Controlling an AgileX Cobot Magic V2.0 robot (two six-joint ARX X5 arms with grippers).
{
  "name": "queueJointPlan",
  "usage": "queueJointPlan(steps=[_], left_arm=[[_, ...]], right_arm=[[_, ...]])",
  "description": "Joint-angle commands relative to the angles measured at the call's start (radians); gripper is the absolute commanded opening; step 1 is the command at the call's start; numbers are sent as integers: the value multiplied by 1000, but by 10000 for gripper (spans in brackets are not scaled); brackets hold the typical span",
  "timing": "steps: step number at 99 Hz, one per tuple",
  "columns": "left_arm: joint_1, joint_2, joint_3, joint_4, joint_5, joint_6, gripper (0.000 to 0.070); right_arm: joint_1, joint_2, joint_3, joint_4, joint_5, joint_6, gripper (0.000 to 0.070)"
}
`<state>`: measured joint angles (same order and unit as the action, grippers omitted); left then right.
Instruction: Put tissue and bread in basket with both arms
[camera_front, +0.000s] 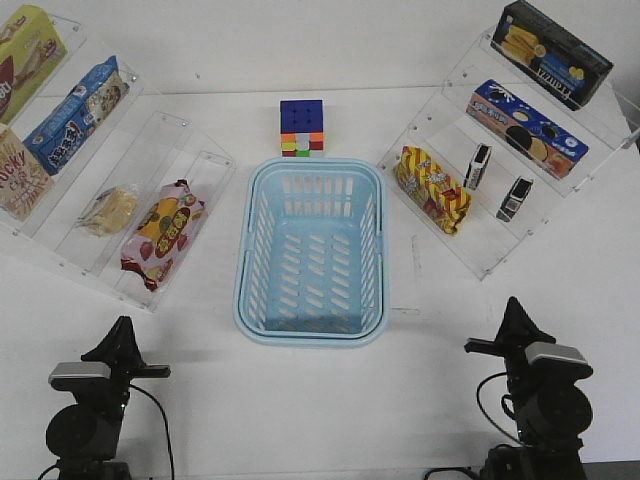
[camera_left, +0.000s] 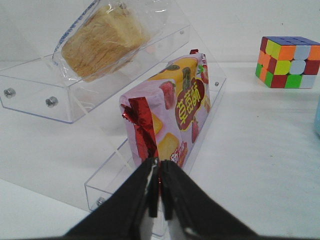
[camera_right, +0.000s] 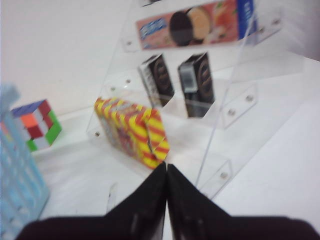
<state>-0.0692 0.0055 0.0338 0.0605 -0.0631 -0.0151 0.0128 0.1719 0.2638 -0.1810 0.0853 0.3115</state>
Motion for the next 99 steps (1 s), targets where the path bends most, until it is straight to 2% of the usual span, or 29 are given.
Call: queueJointPlan(steps=[1,8,11,15,22,27,47,68,83,91,95,99], left_arm=[[1,-2,-19,16,1,-3,1],[1,-2,-19,16,0,-3,1],[1,-2,-19,16,0,-3,1],[1,-2,-19,16,1,-3,1],[1,-2,-19,16,0,-4,1],[1,-2,-19,16,0,-4,1],[1,-2,-19,16,0,-3,1],[1,-2,-19,16,1,-4,1],[1,-2,-19,16,0,-4,1],[1,-2,-19,16,0,-4,1],[1,-2,-19,16,1,-3,1],[1,-2,-19,16,0,-4,1]], right_arm=[[-1,130,87,-30,13,23,1],[-1,273,178,-43,14,-21,4],[-1,331,217,-44,14,-44,29],[-1,406,268,-48,14,-72,128],[-1,534,356,-52,14,-114,351],[-1,615,414,-51,26,-135,425],[-27,916,647,-51,82,-196,425],[-85,1175,842,-53,76,-211,424],[-111,1307,913,-55,72,-211,420],[-118,1351,925,-49,69,-209,359],[-121,1369,927,-48,60,-207,289],[-121,1379,927,-52,60,-208,189]])
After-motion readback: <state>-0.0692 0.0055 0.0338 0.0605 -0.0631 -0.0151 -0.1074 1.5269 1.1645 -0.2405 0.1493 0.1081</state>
